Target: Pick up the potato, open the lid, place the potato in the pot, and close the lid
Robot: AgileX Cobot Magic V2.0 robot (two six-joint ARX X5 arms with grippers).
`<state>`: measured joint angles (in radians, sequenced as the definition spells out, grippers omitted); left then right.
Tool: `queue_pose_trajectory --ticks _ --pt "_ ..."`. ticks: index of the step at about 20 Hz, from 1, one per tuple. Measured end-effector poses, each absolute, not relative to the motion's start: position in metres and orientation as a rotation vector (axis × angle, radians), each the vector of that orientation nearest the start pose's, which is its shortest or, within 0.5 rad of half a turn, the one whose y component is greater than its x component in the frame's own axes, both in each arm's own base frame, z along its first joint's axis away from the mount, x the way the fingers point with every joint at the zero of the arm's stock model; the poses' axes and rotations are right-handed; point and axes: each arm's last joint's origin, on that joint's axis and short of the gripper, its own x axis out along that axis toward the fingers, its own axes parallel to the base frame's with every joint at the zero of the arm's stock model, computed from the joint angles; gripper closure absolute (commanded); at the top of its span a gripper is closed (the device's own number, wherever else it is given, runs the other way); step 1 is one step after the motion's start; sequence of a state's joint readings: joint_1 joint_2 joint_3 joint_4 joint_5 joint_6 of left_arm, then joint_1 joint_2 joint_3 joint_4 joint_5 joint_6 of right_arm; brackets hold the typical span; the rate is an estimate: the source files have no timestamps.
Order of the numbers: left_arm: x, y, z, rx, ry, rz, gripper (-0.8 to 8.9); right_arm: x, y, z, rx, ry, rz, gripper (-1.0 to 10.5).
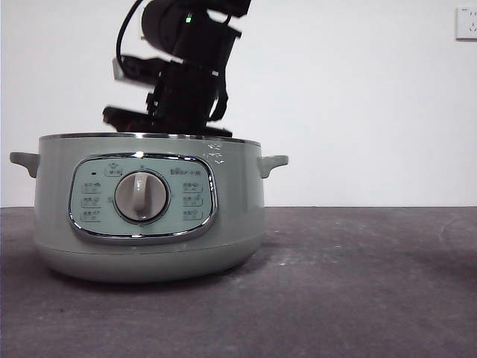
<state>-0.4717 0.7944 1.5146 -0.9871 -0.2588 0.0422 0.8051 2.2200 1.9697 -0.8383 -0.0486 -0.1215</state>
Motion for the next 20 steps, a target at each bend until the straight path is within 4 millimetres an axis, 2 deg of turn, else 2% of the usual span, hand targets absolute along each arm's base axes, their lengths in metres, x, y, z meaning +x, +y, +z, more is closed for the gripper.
queue_pose_trajectory --ticks 2,5,8,9,15,16,18,20 --pt "0.07 -0.027 0.473 0.14 0.251 -0.217 8.22 0.33 0.346 0.222 -0.524 1.001 0.834 9.3" --pt "0.07 -0.028 0.473 0.14 0.254 -0.217 8.22 0.329 0.346 0.222 -0.527 1.009 0.833 6.4" --pt "0.071 -0.028 0.473 0.141 0.255 -0.217 8.22 0.328 0.346 0.222 -0.53 1.008 0.836 4.1" --pt "0.071 -0.028 0.473 0.142 0.257 -0.217 8.22 0.328 0.346 0.222 -0.53 1.008 0.836 3.8" --pt "0.071 -0.028 0.471 0.147 0.27 -0.217 8.22 0.326 0.344 0.226 -0.535 1.021 0.835 3.8" --pt "0.071 -0.028 0.471 0.147 0.27 -0.217 8.22 0.323 0.341 0.235 -0.53 1.006 0.837 3.8" --pt "0.072 -0.028 0.471 0.149 0.272 -0.209 8.22 0.311 0.327 0.278 -0.507 0.948 0.842 3.9" --pt "0.077 -0.03 0.471 0.155 0.279 -0.187 8.22 0.295 0.305 0.321 -0.487 0.91 0.836 3.9"
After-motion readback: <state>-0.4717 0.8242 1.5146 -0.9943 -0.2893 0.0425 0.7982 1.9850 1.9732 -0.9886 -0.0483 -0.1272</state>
